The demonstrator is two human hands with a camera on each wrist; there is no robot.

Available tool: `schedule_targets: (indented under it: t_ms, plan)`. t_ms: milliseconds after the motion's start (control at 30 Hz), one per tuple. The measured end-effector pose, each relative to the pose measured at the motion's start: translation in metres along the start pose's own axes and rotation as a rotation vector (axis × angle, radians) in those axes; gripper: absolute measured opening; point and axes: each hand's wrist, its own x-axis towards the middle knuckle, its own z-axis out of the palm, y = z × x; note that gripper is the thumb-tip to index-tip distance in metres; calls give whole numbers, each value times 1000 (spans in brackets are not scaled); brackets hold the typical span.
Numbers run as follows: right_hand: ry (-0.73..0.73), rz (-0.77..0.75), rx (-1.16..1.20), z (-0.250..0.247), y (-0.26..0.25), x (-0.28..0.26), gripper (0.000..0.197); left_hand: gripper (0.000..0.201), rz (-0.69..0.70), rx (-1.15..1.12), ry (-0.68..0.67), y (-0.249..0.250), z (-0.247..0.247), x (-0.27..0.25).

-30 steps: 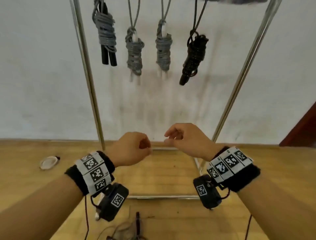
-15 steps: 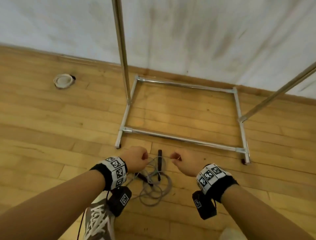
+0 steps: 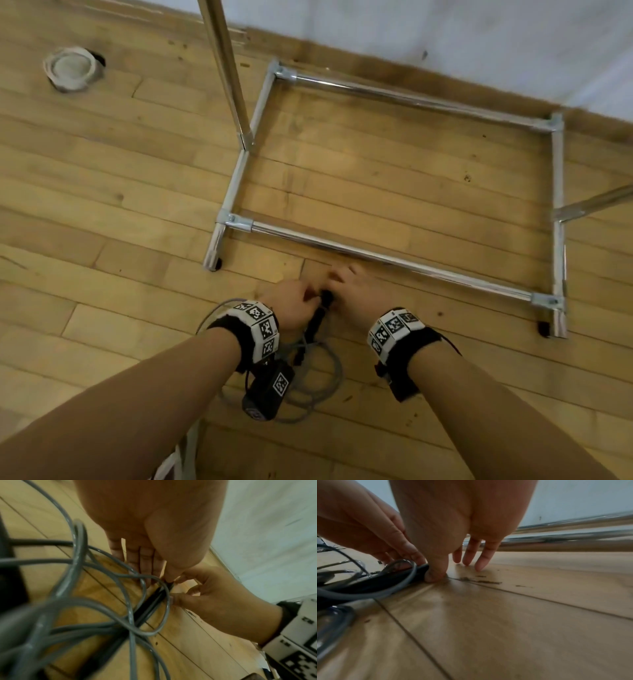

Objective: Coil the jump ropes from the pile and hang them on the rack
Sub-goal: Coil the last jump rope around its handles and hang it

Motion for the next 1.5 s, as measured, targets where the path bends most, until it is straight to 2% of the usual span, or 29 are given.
schedule_targets:
  t_ms: [100,200,267,367,467,567,733,867,1000,1100,1233,1400,1500]
  plan:
    - [42,-26,-40,-7,12,-5,26,30,-12,36,-44,0,-1,4]
    - [89,1,-50,-18,24,-20,28,22,12,96,-190,2,-10,3]
    - [149,27,-39,-28,30,-34,27,27,37,154,-208,5,-14,-1]
    - [227,58,-2,-45,31,-57,24,24,93,161,-125,15,-19,-14]
    - [278,86,-26,-59,25,-78,25,26,144,173,-103,29,-27,-29]
    - [289,113,-80,-72,15,-99,28,19,199,197,-29,47,-37,-49]
    - [324,26,-204,-96,-15,-128,34,15,350,206,100,85,-62,-89]
    - [437,50,-197,-135,-33,-157,22,15,474,283,202,114,-89,-128]
    - [554,138,-242,-184,-47,-198,25,13,455,411,313,128,-118,-165]
    - [642,214,-287,-219,-61,-232,35,11,441,301,344,133,-138,-192]
    - [795,238,-248,-250,-79,-268,26,14,511,172,373,146,-159,-224]
    - [967,252,-72,-285,-94,-300,24,18,565,198,389,166,-180,-261]
    - [1024,264,-43,-304,-102,-315,23,7,641,187,465,180,-190,-284]
